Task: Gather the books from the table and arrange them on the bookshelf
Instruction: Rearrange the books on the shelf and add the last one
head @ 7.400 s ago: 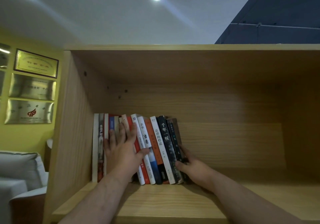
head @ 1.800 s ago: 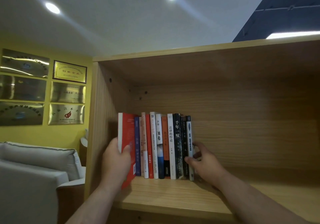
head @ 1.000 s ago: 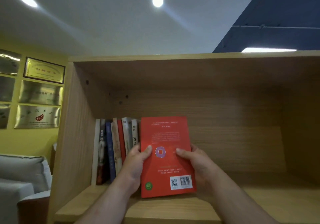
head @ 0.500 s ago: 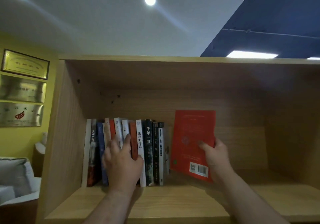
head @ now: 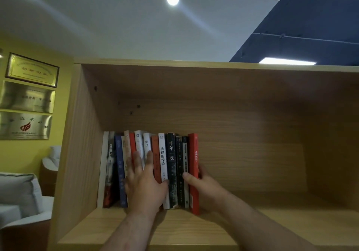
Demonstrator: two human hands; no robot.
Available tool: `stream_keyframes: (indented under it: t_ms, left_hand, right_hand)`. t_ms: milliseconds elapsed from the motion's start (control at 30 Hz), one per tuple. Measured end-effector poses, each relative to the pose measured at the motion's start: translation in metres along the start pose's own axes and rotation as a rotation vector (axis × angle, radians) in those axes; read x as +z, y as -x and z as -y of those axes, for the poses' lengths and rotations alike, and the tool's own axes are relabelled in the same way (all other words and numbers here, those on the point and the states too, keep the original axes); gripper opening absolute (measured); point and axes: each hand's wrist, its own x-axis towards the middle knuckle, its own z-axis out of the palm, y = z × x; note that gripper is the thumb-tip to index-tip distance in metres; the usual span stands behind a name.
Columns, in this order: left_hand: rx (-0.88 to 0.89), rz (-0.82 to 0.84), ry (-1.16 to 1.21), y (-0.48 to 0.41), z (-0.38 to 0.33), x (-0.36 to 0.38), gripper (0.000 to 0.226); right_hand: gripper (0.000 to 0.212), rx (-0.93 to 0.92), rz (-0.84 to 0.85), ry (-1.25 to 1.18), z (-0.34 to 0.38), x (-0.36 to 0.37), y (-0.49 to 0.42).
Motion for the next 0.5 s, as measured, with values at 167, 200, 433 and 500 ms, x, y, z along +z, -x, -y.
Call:
stream_keyframes:
  t_ms: [167, 200, 433, 500]
  left_hand:
    - [-0.018, 0.124, -0.109, 0.000, -0.001, 0.000, 0.128]
    - [-0.018, 0.140, -0.133, 0.000, -0.001, 0.001, 0.131]
    - [-0.013, 0.180, -0.189, -0.002, -0.002, 0.003, 0.135]
    - [-0.014, 0.180, -0.186, -0.003, -0.002, 0.003, 0.135]
  right_hand:
    - [0.097, 0.164, 0.196, 0.081, -0.011, -0.027, -0.001]
    - [0.095, 0.153, 0.184, 0.080, -0.013, -0.028, -0.003]
    - [0.071, 0.069, 0.082, 0.198, -0.004, -0.015, -0.008]
    - [0.068, 0.063, 0.076, 0.181, -0.008, -0.013, -0.009]
